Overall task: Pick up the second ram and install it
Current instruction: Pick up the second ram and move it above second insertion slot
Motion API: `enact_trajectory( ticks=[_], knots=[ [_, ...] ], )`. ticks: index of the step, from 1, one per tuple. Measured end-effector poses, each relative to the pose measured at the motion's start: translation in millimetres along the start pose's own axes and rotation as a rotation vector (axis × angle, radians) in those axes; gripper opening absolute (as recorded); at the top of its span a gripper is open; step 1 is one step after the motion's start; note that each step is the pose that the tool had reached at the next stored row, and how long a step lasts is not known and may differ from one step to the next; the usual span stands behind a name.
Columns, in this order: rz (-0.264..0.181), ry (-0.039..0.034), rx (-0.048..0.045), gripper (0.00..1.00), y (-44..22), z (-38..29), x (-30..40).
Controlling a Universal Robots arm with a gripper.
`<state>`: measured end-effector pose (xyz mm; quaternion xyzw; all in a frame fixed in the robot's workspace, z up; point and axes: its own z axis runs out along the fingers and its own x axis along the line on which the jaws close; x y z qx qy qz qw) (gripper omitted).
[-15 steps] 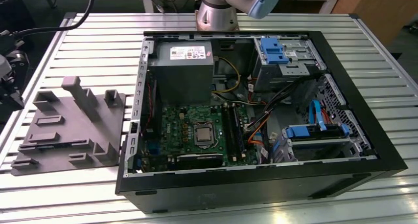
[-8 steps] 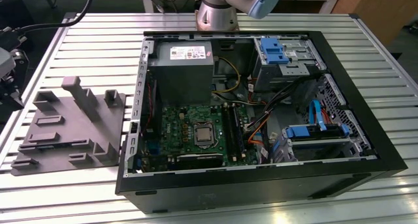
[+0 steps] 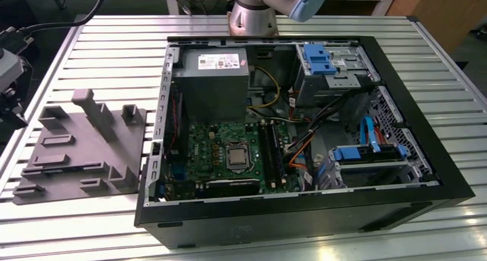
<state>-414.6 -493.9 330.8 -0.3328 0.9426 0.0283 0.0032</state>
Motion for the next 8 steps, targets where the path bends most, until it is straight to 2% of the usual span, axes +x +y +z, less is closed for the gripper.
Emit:
enact_trajectory(
  ticks=[8],
  knots=[
    [-0.077, 0.0040, -0.0019, 0.11, 0.0, 0.0, 0.0]
  ],
)
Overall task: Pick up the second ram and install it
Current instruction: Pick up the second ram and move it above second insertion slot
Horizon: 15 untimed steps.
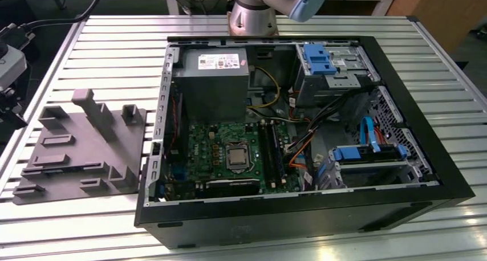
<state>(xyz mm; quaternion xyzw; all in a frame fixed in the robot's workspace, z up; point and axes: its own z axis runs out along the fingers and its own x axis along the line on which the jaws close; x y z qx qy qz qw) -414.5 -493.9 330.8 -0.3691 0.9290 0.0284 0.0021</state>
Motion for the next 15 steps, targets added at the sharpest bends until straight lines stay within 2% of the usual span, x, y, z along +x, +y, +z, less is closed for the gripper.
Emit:
enact_trajectory(
  ticks=[15],
  knots=[
    [-0.143, 0.0074, -0.0036, 0.11, 0.0, 0.0, 0.0]
  ],
)
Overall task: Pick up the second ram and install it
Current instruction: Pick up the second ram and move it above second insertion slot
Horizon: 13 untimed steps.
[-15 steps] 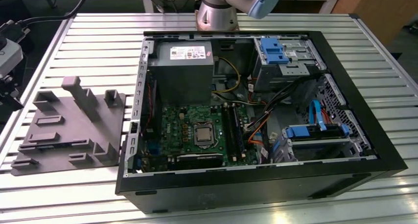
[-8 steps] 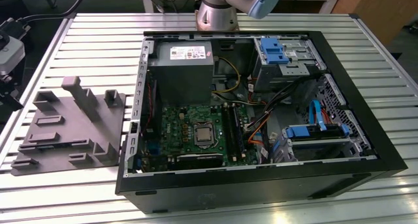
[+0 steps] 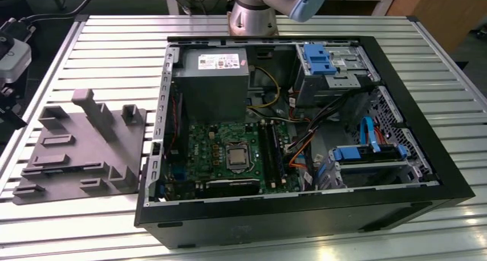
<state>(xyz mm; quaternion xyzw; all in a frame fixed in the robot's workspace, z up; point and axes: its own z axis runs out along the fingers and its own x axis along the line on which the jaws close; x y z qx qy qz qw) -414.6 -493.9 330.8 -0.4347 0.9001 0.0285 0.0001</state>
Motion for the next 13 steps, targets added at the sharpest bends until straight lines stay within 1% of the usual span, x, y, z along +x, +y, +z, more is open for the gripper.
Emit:
enact_trajectory(
  ticks=[13],
  knots=[
    [-0.130, 0.0067, -0.0032, 0.11, 0.0, 0.0, 0.0]
  ],
)
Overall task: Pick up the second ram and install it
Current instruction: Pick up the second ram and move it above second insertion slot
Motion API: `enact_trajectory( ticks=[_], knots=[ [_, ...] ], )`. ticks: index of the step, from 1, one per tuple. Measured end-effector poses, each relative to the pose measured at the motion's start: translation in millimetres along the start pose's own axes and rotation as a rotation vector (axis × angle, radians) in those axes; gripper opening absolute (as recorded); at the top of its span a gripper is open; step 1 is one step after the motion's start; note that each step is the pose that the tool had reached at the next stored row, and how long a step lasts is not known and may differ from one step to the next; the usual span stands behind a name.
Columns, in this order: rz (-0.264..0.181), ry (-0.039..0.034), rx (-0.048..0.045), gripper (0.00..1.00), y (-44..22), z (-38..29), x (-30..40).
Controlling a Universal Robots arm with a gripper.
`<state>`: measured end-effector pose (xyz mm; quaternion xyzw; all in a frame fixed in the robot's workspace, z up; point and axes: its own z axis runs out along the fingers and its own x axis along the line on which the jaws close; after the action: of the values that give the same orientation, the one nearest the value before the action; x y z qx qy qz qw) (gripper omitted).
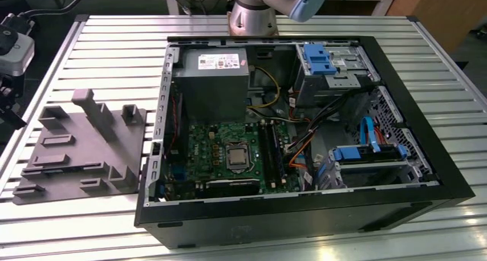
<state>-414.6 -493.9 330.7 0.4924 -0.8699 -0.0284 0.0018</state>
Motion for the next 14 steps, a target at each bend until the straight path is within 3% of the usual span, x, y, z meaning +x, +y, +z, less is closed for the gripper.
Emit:
enact_trajectory(
  ticks=[14],
  knots=[
    [-0.138, 0.0070, -0.0035, 0.11, 0.0, 0.1, 0.0]
  ],
)
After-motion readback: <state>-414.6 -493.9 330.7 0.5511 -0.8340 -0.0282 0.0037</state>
